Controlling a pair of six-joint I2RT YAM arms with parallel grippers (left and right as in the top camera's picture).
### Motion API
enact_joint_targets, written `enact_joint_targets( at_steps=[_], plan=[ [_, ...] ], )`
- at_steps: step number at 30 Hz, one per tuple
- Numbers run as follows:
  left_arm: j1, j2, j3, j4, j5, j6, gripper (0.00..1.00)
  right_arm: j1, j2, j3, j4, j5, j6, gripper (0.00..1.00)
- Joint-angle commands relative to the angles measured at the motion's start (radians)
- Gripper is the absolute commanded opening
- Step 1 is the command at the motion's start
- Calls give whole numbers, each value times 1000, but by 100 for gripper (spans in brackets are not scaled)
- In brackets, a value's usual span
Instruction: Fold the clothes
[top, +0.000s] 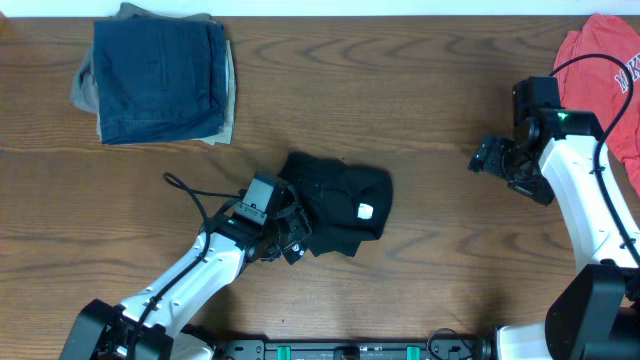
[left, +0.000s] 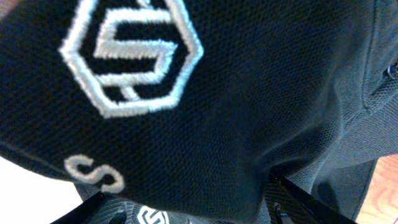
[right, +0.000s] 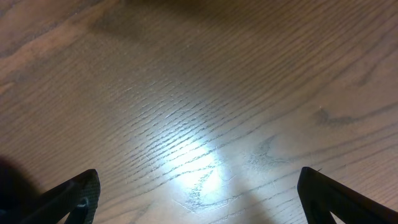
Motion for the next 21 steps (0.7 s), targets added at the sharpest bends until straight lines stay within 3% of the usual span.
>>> enact_joint_targets(
  at_steps=[1, 4, 12, 21],
  plan=[
    [4, 5, 17, 6, -31, 6, 67, -3, -1, 4, 0, 18, -7, 99],
    [4, 4, 17, 31, -31, 6, 66, -3, -1, 4, -1, 18, -7, 99],
    [4, 5, 17, 83, -32, 6, 51, -3, -1, 4, -1, 18, -7, 99],
    [4, 3, 17, 105, -25, 14, 20, -3, -1, 4, 0, 18, -7, 99]
  ],
)
